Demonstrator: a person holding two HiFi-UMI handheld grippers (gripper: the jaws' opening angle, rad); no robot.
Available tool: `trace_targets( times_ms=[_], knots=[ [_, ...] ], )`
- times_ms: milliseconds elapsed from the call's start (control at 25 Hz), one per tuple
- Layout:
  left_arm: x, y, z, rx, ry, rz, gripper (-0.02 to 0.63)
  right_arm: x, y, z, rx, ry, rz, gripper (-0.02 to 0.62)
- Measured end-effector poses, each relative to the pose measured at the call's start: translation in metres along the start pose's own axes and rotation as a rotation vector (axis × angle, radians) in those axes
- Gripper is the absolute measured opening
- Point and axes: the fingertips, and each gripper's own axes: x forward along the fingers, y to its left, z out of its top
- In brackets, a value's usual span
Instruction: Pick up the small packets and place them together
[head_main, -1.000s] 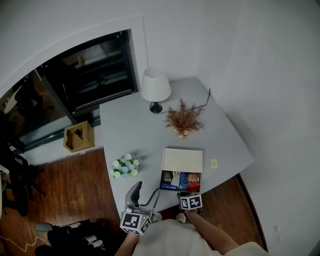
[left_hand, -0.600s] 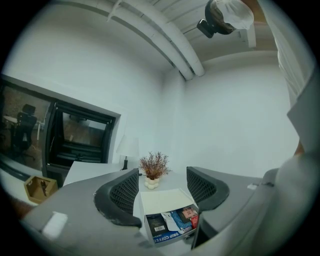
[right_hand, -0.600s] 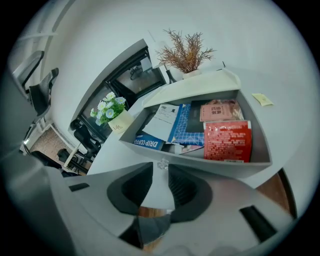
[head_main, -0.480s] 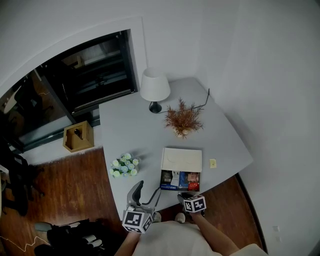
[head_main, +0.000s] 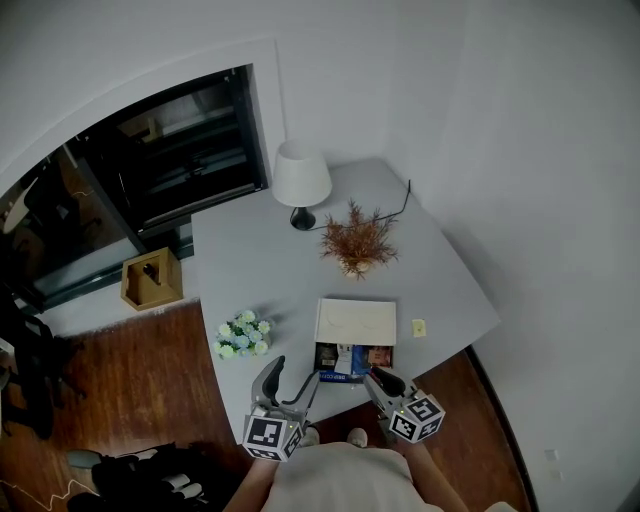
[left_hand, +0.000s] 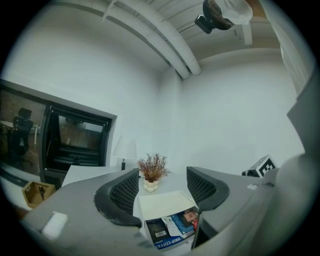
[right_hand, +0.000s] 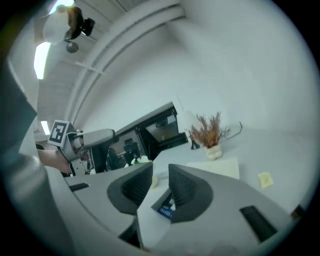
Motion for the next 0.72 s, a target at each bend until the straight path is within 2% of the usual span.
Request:
trace_targets(
  times_ms=[120,200,240,280,320,400,480,600,720],
  knots=[
    [0.003,0.001,0.009,0.02,-0.016,0.005,0.285,-0.011,-0.003,0.053,-0.148,-0.118,-0.06,0.114],
    [0.003,0.003,0.014,0.027,-0.035,0.014,0.285,-0.021,-0.007,0.084,-0.238,-0.191,-0.142,0.119],
    [0.004,0.003,0.017,0.032,-0.045,0.019,0.286,-0.026,-0.01,0.098,-0.269,-0.231,-0.195,0.18],
    [0.004,0.003,0.021,0.041,-0.055,0.022,0.285,-0.031,-0.012,0.111,-0.289,-0.27,-0.246,0.317],
    [0.004,0.002,0.025,0.058,-0.064,0.022,0.285,-0.037,-0.013,0.123,-0.301,-0.305,-0.282,0.408],
    [0.004,-0.001,0.032,0.111,-0.081,0.027,0.289,-0.044,-0.009,0.138,-0.32,-0.348,-0.3,0.414],
    [0.004,-0.005,0.04,0.15,-0.106,0.034,0.321,-0.047,-0.002,0.144,-0.34,-0.359,-0.285,0.413],
    [0.002,-0.004,0.044,0.138,-0.116,0.048,0.334,-0.048,0.004,0.144,-0.362,-0.353,-0.27,0.413],
    [0.004,-0.002,0.04,0.126,-0.099,0.049,0.325,-0.047,0.005,0.139,-0.356,-0.33,-0.228,0.376]
  ],
)
